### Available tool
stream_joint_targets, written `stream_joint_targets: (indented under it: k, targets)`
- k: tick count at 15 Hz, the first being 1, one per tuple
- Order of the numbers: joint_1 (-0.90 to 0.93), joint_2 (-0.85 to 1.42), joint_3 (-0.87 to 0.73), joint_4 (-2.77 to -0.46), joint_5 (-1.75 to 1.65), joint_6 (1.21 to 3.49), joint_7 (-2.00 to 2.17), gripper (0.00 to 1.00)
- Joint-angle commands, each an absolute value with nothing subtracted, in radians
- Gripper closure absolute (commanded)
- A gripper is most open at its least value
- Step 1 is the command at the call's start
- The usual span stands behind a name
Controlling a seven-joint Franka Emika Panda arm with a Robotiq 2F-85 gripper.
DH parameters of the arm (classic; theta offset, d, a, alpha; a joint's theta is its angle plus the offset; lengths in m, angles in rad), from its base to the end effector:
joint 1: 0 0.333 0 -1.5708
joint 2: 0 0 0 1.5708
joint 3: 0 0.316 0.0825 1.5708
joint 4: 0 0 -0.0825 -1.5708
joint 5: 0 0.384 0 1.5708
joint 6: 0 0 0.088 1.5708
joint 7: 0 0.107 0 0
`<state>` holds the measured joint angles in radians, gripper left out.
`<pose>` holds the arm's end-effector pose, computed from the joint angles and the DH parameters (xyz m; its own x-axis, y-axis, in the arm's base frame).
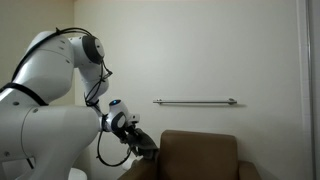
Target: Pick up the towel and put it on the sofa arm
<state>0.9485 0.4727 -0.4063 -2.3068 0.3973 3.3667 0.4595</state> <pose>0.5008 0.2562 0.2317 0.7860 -0.2696 0.5564 -0.1482 -0.9558 -0.2539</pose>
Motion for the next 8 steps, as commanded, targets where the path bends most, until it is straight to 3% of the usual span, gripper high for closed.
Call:
stream_joint_targets:
  k: [1, 4, 8]
  targets:
    - [0.673, 0.482, -0.157, -2.237, 0.345, 3.287, 0.429, 0.99]
    - [0.451, 0.551, 0.032, -2.175, 0.321, 3.264, 0.405, 0.99]
    - [0.349, 0.623, 0.081, -2.126, 0.333, 3.235, 0.394, 0.99]
